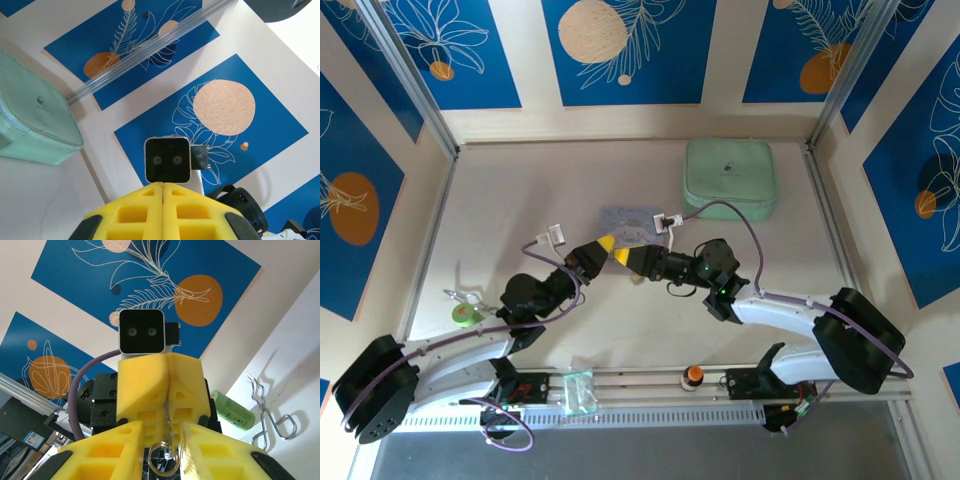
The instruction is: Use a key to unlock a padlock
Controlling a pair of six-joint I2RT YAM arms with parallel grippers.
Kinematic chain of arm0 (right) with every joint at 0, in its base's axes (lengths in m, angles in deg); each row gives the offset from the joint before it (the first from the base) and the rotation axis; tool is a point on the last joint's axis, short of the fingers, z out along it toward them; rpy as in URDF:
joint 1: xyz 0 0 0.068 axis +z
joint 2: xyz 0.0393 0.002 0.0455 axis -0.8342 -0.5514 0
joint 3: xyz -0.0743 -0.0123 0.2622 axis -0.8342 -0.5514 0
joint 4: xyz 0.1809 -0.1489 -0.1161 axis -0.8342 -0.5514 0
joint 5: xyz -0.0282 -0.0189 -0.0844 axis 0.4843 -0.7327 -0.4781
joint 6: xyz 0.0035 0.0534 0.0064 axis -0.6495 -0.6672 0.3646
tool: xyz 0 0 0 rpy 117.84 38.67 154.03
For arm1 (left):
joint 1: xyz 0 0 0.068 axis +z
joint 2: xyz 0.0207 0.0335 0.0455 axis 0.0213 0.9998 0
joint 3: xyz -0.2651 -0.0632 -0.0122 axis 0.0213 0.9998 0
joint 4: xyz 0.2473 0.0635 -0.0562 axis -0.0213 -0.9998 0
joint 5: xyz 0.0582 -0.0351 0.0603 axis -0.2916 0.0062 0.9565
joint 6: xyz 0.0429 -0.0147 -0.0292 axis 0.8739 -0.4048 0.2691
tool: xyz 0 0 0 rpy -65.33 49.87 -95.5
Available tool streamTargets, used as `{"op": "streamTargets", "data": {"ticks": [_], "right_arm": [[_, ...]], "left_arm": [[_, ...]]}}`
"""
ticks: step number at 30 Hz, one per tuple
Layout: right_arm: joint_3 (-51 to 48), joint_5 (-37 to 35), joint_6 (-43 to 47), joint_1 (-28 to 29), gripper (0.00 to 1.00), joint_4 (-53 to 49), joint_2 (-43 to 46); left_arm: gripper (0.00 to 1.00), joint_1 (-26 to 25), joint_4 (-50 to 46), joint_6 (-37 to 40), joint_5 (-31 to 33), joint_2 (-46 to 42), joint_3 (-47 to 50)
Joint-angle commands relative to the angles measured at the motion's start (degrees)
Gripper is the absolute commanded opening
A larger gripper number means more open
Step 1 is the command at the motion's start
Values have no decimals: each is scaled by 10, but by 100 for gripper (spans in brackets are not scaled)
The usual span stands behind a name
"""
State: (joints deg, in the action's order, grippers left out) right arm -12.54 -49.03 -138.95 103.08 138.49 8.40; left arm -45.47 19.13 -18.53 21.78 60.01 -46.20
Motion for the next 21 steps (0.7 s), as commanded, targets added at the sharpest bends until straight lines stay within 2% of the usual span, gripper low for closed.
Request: {"op": "streamTargets", "data": {"ticks": [1, 8, 10, 21], "right_arm": [[18, 3, -7, 1, 21, 28, -14], [15, -3, -11, 3, 17, 34, -23], [12, -7, -12, 1, 12, 32, -19], [11, 13, -17, 1, 12, 26, -22]], "left_arm": [[0, 5, 29, -6, 13, -7, 11], [0, 5, 22, -9, 15, -9, 12], [0, 5, 21, -11, 18, -11, 12], [0, 4, 13, -10, 21, -11, 10]]}}
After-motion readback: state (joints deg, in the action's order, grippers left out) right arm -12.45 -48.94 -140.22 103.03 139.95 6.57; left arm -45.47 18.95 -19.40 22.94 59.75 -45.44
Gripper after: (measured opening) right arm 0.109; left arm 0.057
